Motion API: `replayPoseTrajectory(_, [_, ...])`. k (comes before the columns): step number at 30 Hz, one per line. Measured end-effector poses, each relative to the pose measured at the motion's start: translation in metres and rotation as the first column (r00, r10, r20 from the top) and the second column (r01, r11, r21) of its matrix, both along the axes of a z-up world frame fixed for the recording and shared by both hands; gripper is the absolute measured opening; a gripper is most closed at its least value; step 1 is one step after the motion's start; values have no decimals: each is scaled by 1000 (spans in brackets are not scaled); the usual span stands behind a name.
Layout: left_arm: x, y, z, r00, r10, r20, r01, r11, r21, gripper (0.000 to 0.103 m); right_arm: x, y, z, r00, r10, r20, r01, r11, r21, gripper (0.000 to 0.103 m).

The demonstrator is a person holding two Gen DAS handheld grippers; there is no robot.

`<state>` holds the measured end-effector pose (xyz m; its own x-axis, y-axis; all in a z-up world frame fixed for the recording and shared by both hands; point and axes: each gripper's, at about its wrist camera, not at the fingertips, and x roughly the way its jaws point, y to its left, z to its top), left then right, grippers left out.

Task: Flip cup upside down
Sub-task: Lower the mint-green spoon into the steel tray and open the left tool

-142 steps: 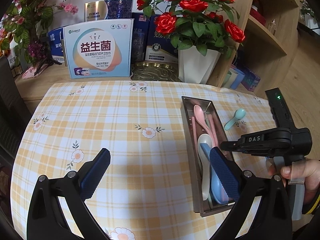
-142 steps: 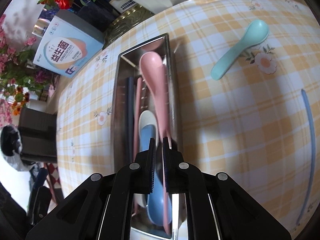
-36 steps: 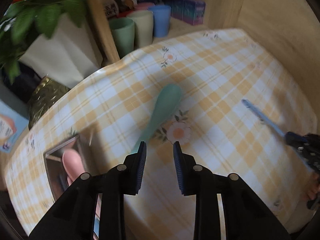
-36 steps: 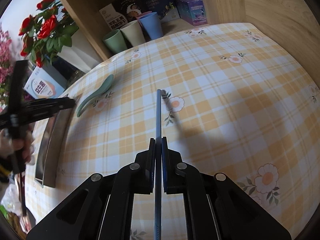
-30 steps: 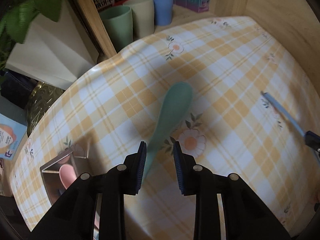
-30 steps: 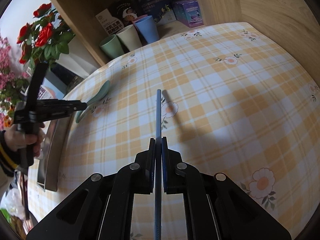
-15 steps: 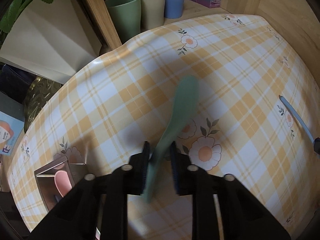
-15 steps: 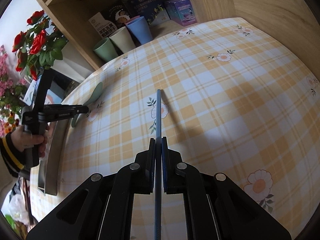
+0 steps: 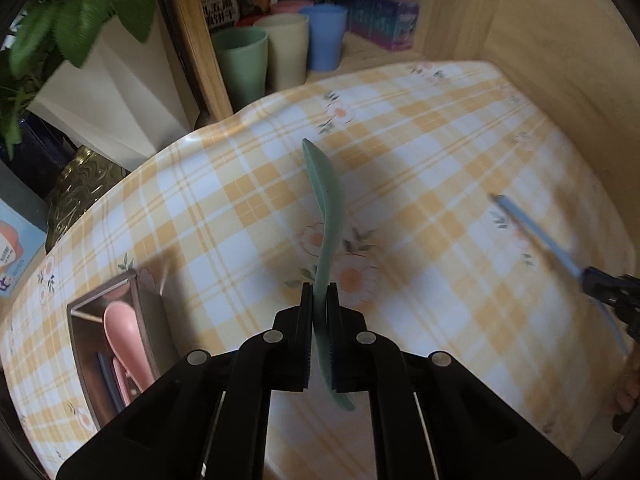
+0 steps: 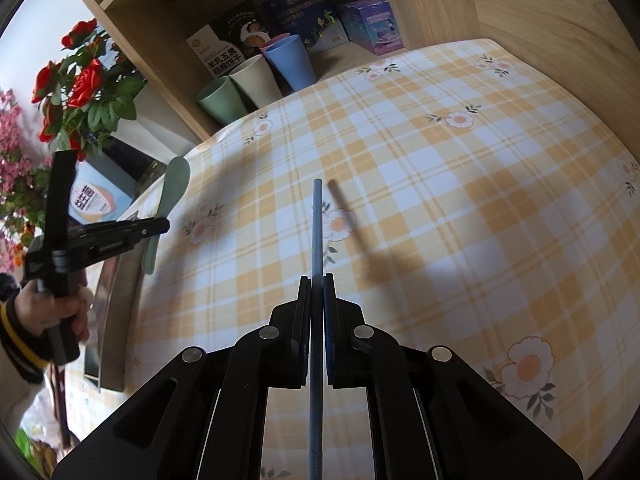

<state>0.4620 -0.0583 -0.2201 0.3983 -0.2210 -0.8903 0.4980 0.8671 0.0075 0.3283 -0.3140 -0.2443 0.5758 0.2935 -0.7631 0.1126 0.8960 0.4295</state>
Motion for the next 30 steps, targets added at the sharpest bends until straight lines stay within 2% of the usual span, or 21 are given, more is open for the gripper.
replayPoseTrajectory(5, [-31,11,23,1000,-6,8,7,997,-76,6,-2,11,10,1000,18,12,-18,1000,0,6])
replayPoseTrajectory(9, [-54,39,39,1000,20,13,-18,992,-125,6,-3,23,21,999,42,28,-41,999,-8,6])
replayPoseTrajectory(16, [-79,113,48,987,158,-3,-156,972,-176,6,-2,50,38,994,95,52,-93,995,-27,5])
replayPoseTrajectory(23, [-91,170,31,958,284,-50,-288,945,-152,6,-2,74,47,988,140,58,-137,989,-48,5])
replayPoseTrajectory(30, [-92,178,11,947,312,-83,-320,941,-107,6,-3,83,49,986,158,50,-155,986,-61,5])
